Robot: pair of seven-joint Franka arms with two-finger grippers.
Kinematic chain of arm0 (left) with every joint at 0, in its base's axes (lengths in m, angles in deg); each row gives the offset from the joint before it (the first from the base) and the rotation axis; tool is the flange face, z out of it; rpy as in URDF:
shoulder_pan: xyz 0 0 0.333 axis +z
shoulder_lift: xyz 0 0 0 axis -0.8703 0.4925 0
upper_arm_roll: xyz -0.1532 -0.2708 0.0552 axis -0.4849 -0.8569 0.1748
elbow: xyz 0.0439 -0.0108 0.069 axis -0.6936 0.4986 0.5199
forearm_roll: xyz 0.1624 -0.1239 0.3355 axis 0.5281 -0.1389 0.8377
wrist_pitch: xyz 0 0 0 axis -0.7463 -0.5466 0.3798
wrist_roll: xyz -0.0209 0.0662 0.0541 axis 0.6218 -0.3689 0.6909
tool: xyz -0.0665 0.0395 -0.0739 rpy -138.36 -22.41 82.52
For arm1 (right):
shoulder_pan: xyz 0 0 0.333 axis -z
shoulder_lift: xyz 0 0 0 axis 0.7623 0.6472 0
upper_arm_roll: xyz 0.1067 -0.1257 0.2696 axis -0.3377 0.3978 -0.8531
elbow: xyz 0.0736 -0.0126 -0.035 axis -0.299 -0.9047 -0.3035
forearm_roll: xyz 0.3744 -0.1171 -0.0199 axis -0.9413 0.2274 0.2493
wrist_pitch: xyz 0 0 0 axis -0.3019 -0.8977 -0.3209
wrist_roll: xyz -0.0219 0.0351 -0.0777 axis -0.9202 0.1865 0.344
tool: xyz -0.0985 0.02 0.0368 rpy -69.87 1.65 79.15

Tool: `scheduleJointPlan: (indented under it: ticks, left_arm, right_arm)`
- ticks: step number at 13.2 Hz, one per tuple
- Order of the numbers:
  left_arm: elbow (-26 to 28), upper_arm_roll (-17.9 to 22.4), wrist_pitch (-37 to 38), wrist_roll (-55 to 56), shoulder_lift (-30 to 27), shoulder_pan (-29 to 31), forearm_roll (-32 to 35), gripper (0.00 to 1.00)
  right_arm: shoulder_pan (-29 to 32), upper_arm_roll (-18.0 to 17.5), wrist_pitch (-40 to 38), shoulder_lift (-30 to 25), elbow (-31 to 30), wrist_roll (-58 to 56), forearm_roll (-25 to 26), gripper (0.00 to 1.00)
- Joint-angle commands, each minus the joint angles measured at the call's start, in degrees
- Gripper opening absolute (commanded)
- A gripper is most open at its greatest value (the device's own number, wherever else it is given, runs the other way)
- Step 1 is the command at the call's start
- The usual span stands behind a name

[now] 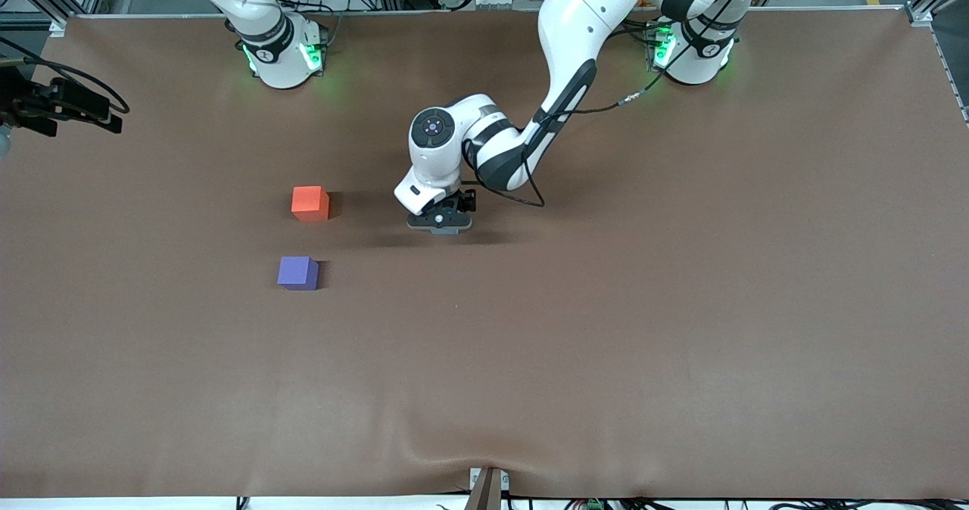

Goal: Place blue block between orange and purple blocks
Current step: 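Carry the light blue block with the left gripper to mid-table and release, then reach the right gripper to the blue block while the left gripper withdraws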

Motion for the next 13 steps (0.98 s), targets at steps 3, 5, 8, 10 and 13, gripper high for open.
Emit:
scheduleJointPlan:
  ticks: [3, 5, 8, 10, 13]
  left_arm:
    - [0.4, 5.2, 9.9, 0.4, -12.2, 0.7, 1.0, 1.00]
    - [0.6, 6.9, 17.5, 0.3, -19.3, 4.7, 1.1, 1.00]
    - [0.8, 6.9, 26.6, -5.9, -27.8, 13.5, 1.1, 1.00]
    - [0.9, 6.9, 32.0, -10.8, -32.0, 19.3, 1.1, 1.00]
    - [1.1, 6.6, 34.5, -21.8, -36.4, 28.9, 1.1, 1.00]
  right_arm:
    - [-0.2, -0.9, -0.5, 4.3, 0.6, -0.3, -0.3, 1.00]
    - [-1.6, -0.8, -0.5, 7.7, 0.6, -0.4, -0.1, 1.00]
    - [-5.7, -0.9, -0.9, 9.0, -0.9, 0.4, -0.9, 1.00]
    - [-10.4, -1.0, 2.0, 9.2, -2.2, 3.7, -1.5, 1.00]
    - [-19.8, -0.9, 8.6, 9.3, -5.1, 16.8, -3.4, 1.00]
